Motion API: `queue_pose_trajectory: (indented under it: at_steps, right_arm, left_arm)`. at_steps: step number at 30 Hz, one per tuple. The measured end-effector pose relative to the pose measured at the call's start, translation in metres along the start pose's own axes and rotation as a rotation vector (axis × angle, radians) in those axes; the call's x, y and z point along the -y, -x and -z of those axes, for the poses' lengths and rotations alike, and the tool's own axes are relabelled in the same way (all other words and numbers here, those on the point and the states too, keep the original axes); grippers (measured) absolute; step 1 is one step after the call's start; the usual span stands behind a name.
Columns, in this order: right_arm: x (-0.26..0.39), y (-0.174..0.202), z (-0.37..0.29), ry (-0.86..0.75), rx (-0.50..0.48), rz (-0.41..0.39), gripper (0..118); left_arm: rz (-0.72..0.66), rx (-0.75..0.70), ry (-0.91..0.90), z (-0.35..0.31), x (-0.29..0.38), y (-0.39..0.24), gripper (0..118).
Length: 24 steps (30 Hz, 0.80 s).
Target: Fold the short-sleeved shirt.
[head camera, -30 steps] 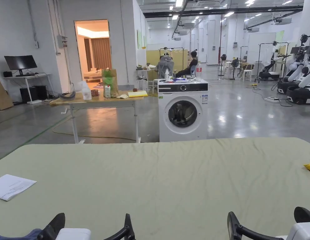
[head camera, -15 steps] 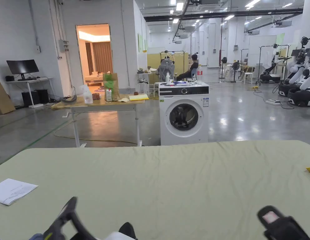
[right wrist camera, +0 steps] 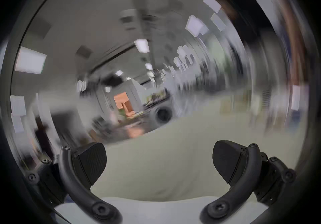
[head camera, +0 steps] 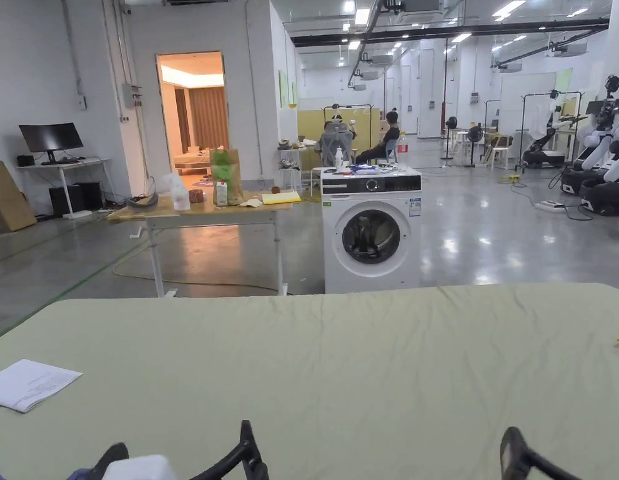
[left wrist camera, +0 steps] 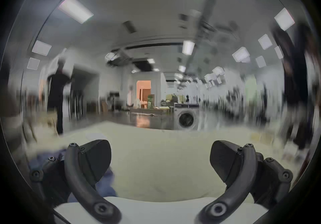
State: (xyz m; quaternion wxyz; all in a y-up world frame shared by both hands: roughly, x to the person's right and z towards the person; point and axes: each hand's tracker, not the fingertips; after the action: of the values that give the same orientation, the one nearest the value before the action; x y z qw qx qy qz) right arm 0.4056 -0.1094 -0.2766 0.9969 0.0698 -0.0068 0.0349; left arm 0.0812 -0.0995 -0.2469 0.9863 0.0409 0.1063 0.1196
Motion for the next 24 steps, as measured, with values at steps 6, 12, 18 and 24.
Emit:
queue_pose_trajectory:
  at_steps: [6, 12, 18, 24]
  right_arm:
    - [0.008, 0.019, -0.004, -0.031, -0.069, -0.012, 118]
    - [0.006, 0.021, -0.005, -0.028, -0.103, -0.039, 118]
    - [0.004, 0.018, -0.006, -0.005, -0.120, -0.003, 118]
    - [0.002, 0.019, -0.004, 0.031, -0.096, 0.038, 118]
  left_arm:
    - [0.270, 0.054, -0.037, -0.006, 0.015, -0.015, 106]
    - [0.284, 0.054, -0.065, -0.008, 0.010, -0.017, 106]
    - [0.277, 0.088, -0.019, -0.009, 0.009, -0.018, 106]
    - [0.286, 0.094, -0.004, -0.009, 0.010, -0.019, 106]
